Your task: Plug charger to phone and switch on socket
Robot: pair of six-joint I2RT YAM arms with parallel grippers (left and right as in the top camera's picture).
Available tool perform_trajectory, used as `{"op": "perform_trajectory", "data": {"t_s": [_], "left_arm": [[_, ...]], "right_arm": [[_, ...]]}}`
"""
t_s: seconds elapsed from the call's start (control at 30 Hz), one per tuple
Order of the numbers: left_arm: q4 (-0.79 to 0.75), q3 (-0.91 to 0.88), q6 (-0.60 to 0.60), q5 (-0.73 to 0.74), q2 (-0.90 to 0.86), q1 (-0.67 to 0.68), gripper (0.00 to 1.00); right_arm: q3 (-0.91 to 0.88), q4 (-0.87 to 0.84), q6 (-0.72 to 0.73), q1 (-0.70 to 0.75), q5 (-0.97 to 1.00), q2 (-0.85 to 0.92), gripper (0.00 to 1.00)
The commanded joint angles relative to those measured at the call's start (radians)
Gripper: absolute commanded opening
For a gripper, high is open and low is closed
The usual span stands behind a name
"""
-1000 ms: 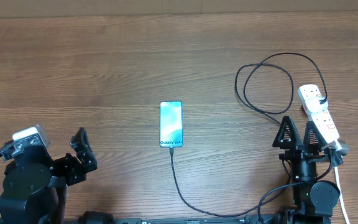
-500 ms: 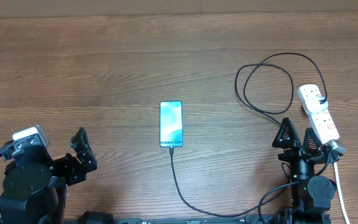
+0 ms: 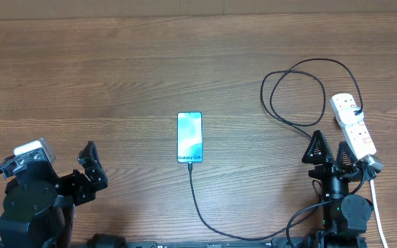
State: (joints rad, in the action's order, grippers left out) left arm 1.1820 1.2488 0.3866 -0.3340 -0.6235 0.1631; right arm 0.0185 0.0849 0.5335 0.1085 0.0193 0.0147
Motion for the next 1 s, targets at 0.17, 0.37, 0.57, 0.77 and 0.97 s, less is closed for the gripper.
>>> {"op": "perform_trajectory", "data": {"t_s": [0.17,0.37,0.57,0.77,0.97], "left_arm": [[-0.003,0.004,0.003,-0.013,0.010,-0.005,1.00],[-0.004,0.004,0.003,-0.013,0.010,-0.005,1.00],[0.080,-0.032,0.002,-0.013,0.022,0.019,1.00],[-0.010,-0.252,0.002,0.037,0.137,-0.039,1.00],[-0.222,-0.555,-0.002,0.134,0.343,-0.143,1.00]], "right_arm": [[-0.011,-0.003,-0.010,-0.009,0.013,-0.012,1.00],[-0.011,-0.003,-0.010,-0.009,0.013,-0.012,1.00],[-0.011,-0.003,-0.010,-0.009,0.013,-0.012,1.00],[-0.011,-0.003,-0.010,-0.009,0.013,-0.012,1.00],[-0.011,-0.003,-0.010,-0.009,0.013,-0.012,1.00]]}}
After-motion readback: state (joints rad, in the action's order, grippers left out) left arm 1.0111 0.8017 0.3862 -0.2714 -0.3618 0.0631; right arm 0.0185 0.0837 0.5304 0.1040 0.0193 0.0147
